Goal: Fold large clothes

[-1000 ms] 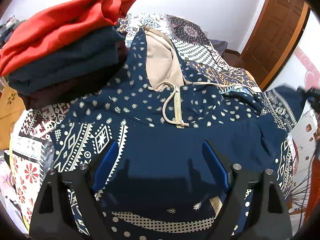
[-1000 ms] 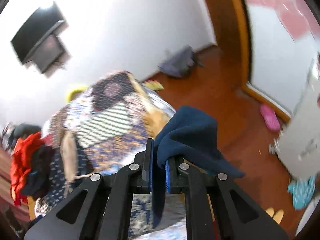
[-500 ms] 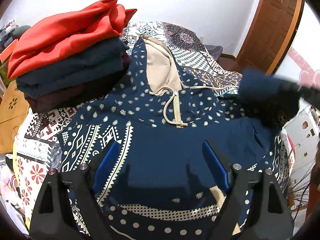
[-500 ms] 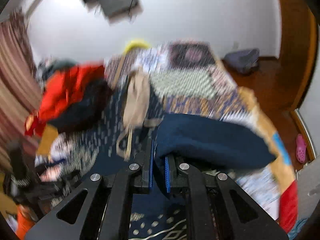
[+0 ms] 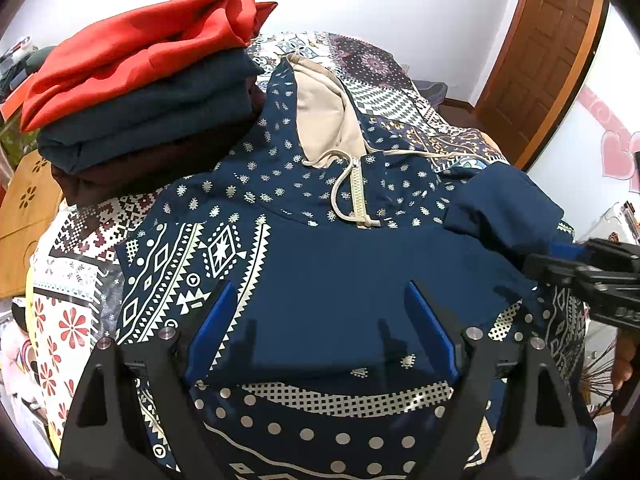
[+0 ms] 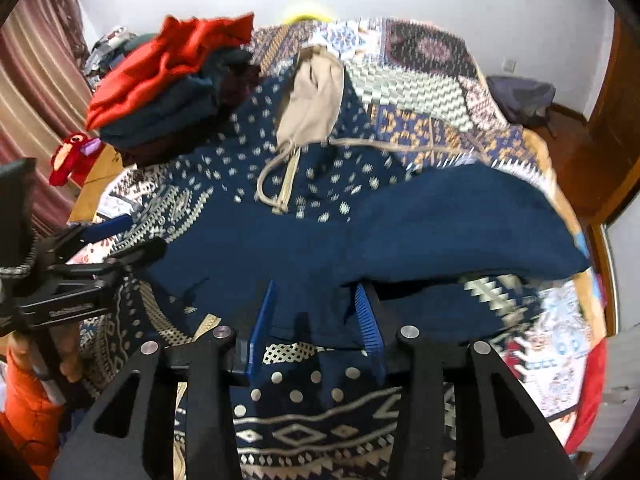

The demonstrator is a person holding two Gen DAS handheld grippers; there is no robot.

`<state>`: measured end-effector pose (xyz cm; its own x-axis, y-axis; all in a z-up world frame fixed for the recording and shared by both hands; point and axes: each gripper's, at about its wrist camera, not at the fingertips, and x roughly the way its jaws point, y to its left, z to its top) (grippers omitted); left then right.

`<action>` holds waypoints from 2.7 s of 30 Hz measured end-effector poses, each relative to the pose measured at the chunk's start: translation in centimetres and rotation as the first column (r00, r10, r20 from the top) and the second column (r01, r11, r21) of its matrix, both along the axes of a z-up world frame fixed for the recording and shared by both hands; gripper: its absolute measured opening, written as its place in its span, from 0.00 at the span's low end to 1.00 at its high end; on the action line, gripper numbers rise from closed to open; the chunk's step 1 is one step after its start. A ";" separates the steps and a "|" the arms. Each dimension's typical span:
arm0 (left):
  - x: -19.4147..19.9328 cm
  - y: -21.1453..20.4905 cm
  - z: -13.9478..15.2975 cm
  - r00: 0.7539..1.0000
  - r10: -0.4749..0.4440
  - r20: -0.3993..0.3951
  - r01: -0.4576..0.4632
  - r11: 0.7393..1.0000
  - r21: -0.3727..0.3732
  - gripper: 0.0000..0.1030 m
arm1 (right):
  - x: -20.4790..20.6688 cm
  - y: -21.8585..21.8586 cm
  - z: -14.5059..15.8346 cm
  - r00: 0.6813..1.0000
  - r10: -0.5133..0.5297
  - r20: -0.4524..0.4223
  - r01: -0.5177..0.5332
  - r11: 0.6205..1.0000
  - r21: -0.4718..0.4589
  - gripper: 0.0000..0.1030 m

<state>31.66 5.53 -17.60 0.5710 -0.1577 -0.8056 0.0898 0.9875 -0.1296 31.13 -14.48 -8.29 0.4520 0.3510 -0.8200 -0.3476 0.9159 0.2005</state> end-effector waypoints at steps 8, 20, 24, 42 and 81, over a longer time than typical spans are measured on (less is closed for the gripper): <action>-0.4 -1.3 1.1 0.999 -0.026 0.033 0.025 0.999 0.028 0.83 | 0.8 -5.3 2.8 0.980 -0.185 0.073 0.178 0.980 0.093 0.46; 0.0 -4.0 2.5 0.995 -0.073 0.066 0.070 0.996 0.052 0.83 | 4.1 -15.6 -2.1 0.874 -0.467 -0.136 0.486 0.849 0.207 0.51; 0.4 -4.7 2.1 0.995 -0.082 0.054 0.079 0.996 0.053 0.83 | 4.9 -17.0 -5.0 0.837 -0.490 -0.242 0.541 0.808 0.234 0.51; 1.0 -4.3 0.6 0.998 -0.053 0.015 0.052 0.997 0.057 0.83 | 6.8 -16.1 -3.3 0.837 -0.531 -0.131 0.546 0.798 0.255 0.12; -8.7 13.0 0.8 0.960 0.277 0.049 -0.274 0.960 -0.052 0.86 | -0.4 19.0 -7.0 0.900 0.314 -0.301 -0.306 0.949 0.076 0.33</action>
